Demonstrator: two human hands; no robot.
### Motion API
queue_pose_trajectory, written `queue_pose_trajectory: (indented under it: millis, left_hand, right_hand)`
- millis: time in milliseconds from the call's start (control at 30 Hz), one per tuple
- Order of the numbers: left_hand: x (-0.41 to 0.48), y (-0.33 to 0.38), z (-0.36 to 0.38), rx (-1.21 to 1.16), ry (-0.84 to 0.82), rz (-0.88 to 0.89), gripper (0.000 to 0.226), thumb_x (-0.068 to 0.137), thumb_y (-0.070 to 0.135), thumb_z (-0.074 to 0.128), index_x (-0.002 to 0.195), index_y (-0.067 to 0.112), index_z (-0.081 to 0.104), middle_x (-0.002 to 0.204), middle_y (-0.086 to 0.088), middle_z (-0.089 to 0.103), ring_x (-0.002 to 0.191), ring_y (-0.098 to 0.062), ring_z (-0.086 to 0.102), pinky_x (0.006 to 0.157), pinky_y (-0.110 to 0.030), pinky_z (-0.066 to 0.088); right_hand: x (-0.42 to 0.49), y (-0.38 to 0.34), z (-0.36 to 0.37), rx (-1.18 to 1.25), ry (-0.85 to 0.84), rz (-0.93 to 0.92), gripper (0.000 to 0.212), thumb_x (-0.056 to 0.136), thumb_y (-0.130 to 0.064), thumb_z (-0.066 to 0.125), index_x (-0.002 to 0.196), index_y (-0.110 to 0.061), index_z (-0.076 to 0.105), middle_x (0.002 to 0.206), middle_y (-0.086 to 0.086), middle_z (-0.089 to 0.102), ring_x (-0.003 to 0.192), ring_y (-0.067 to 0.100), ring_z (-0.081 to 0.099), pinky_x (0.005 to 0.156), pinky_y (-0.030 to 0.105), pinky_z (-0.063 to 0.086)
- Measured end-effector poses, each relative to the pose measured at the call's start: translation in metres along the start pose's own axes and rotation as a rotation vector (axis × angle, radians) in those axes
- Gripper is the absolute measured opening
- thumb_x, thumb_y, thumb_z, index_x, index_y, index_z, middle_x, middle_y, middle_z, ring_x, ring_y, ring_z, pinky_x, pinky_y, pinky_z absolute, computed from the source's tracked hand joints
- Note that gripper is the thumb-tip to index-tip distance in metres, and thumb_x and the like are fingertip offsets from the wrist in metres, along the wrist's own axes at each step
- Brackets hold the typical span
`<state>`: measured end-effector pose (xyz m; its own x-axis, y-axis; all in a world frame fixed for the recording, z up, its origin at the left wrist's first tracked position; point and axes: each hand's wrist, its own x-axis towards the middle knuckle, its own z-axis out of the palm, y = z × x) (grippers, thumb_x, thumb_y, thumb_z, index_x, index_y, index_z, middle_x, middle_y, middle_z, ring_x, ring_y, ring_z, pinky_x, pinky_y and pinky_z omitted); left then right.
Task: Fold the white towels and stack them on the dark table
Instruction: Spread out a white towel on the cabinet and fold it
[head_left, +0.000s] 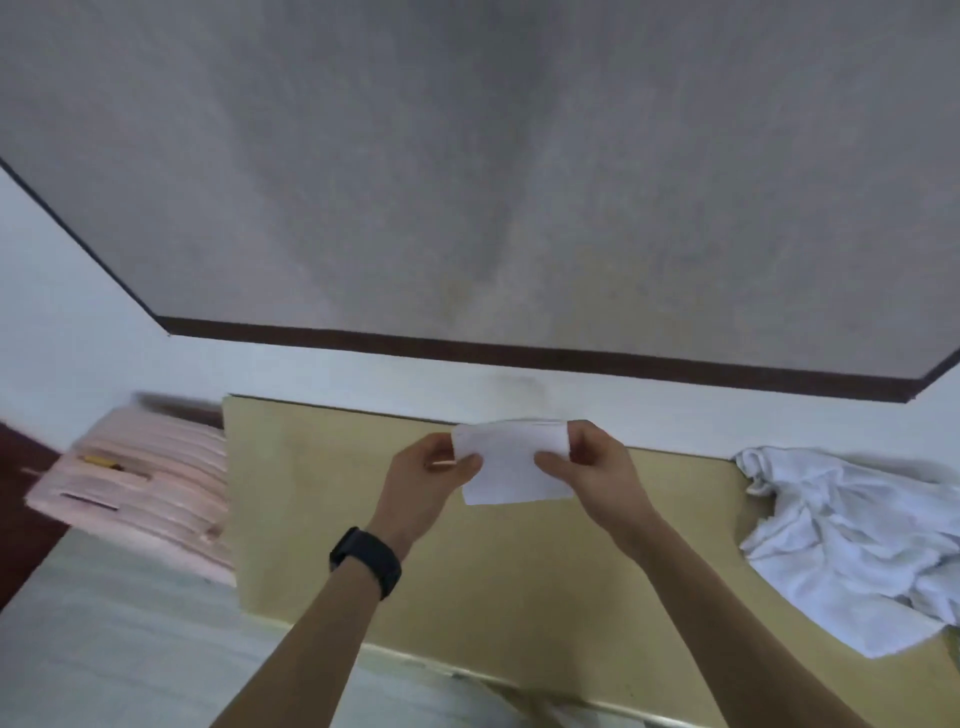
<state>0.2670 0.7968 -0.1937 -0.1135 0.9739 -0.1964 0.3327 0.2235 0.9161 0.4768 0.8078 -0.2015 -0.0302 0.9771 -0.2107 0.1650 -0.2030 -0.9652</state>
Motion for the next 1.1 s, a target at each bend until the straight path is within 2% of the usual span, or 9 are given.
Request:
queue_pose_trajectory:
  millis: [100,167,233,333,533,667,900,1000,1100]
  left_hand:
    - [-0.031,0.042,-0.069,-0.06,0.152,0.079,0.019,0.084,0.02,0.076,0.103,0.017,0.072,0.097,0.008,0.074,0.087,-0.004,0.068,0.069,-0.012,0.052]
    - [-0.055,0.065,-0.116,-0.092,0.243,0.123,0.016,0.084,0.016,0.076,0.1,0.015,0.072,0.096,0.006,0.074,0.087,-0.005,0.068,0.07,-0.013,0.052]
    - [-0.091,0.082,-0.169,-0.144,0.35,0.155,0.014,0.084,0.013,0.076,0.097,0.013,0.071,0.094,0.005,0.075,0.085,-0.005,0.068,0.068,-0.012,0.049]
    - [-0.156,0.097,-0.242,-0.196,0.495,0.204,0.012,0.084,0.012,0.075,0.095,0.014,0.071,0.088,0.007,0.074,0.081,-0.001,0.067,0.067,-0.01,0.048]
    - [-0.34,0.072,-0.384,-0.214,0.817,0.274,0.016,0.085,0.018,0.075,0.1,0.016,0.072,0.098,-0.003,0.075,0.095,-0.019,0.07,0.084,-0.036,0.056]
    - [-0.488,0.027,-0.459,-0.222,1.028,0.261,0.017,0.087,0.016,0.073,0.104,0.015,0.071,0.097,-0.003,0.075,0.095,-0.022,0.071,0.088,-0.043,0.057]
    - [-0.743,-0.067,-0.532,-0.26,1.384,0.117,0.016,0.088,0.018,0.072,0.103,0.016,0.072,0.098,-0.008,0.074,0.093,-0.024,0.072,0.086,-0.042,0.058]
    - [-0.832,-0.104,-0.545,-0.282,1.5,0.042,0.016,0.088,0.019,0.072,0.104,0.015,0.071,0.098,-0.007,0.074,0.091,-0.024,0.072,0.08,-0.042,0.06]
    - [-0.914,-0.143,-0.555,-0.282,1.639,-0.045,0.014,0.087,0.021,0.072,0.101,0.018,0.071,0.093,-0.003,0.075,0.089,-0.022,0.072,0.082,-0.043,0.06]
  right_hand:
    - [-0.009,-0.078,0.036,-0.024,-0.118,-0.13,0.018,0.084,-0.019,0.076,0.074,-0.019,0.061,0.064,-0.012,0.055,0.061,0.006,0.049,0.059,0.016,0.039]
    - [-0.019,-0.122,0.067,-0.033,-0.199,-0.206,0.013,0.084,-0.021,0.076,0.089,-0.013,0.068,0.082,0.005,0.069,0.073,0.019,0.062,0.07,0.029,0.047]
    - [-0.038,-0.166,0.107,-0.061,-0.277,-0.286,0.011,0.085,-0.022,0.075,0.094,-0.017,0.07,0.095,0.01,0.072,0.085,0.027,0.068,0.075,0.038,0.053]
    - [-0.079,-0.221,0.171,-0.087,-0.37,-0.436,0.009,0.085,-0.02,0.074,0.093,-0.016,0.071,0.095,0.006,0.073,0.08,0.016,0.065,0.075,0.034,0.052]
    - [-0.23,-0.3,0.323,-0.086,-0.61,-0.657,0.011,0.087,-0.025,0.072,0.096,-0.018,0.071,0.094,-0.003,0.074,0.085,0.015,0.069,0.079,0.033,0.055]
    - [-0.367,-0.308,0.428,-0.039,-0.807,-0.751,0.006,0.088,-0.022,0.071,0.094,-0.024,0.071,0.089,-0.01,0.074,0.078,0.004,0.067,0.069,0.017,0.052]
    - [-0.6,-0.266,0.589,0.009,-1.229,-0.723,0.01,0.09,-0.022,0.071,0.099,-0.019,0.072,0.095,-0.004,0.076,0.09,0.012,0.071,0.081,0.028,0.054]
    - [-0.686,-0.242,0.641,0.027,-1.383,-0.659,0.009,0.09,-0.02,0.071,0.098,-0.018,0.072,0.095,0.001,0.076,0.087,0.011,0.071,0.077,0.026,0.054]
    - [-0.769,-0.211,0.691,0.024,-1.514,-0.608,0.008,0.089,-0.021,0.072,0.097,-0.019,0.072,0.092,0.002,0.076,0.084,0.013,0.071,0.072,0.027,0.054]
